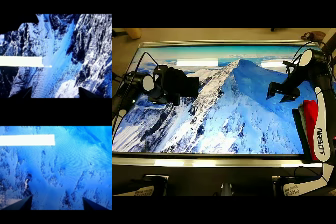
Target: Fold the shirts.
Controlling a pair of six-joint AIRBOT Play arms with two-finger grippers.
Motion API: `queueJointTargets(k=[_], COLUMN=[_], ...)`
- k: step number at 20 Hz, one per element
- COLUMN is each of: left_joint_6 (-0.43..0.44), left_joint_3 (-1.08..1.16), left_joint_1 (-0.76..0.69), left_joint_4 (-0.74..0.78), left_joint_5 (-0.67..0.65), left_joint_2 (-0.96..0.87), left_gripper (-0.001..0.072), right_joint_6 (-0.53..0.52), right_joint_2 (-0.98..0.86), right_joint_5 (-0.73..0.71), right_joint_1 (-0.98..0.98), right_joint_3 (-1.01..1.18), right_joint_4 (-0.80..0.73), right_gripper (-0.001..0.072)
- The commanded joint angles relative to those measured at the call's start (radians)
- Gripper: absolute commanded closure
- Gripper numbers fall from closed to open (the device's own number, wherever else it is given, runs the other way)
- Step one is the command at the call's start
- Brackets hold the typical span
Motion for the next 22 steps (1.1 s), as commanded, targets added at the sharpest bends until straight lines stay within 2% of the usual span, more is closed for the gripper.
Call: queueJointTargets(k=[1, 14, 17, 20, 21, 22], left_joint_6=[0.0, 0.0, 0.0, -0.008, -0.057, -0.078], left_joint_3=[0.0, -0.001, -0.001, 0.014, 0.069, 0.157], left_joint_1=[0.0, 0.0, -0.002, 0.015, 0.051, 0.109], left_joint_4=[0.0, 0.0, -0.004, 0.056, 0.092, 0.085], left_joint_5=[0.0, 0.008, 0.113, 0.308, 0.312, 0.261], left_joint_2=[0.001, 0.001, -0.01, -0.048, -0.092, -0.157], left_gripper=[0.0022, 0.0023, 0.0023, 0.0034, 0.0078, 0.0084], right_joint_6=[0.0, 0.0, 0.005, -0.013, -0.023, -0.024], right_joint_2=[0.0, 0.0, 0.0, -0.001, -0.002, -0.003], right_joint_5=[0.0, 0.0, -0.066, -0.158, -0.175, -0.191], right_joint_1=[0.001, 0.001, 0.001, 0.001, 0.001, 0.001], right_joint_3=[0.0, 0.0, 0.0, 0.0, 0.0, 0.0], right_joint_4=[0.0, 0.0, 0.003, -0.003, -0.005, -0.004], right_gripper=[0.004, 0.004, 0.004, 0.004, 0.004, 0.004])
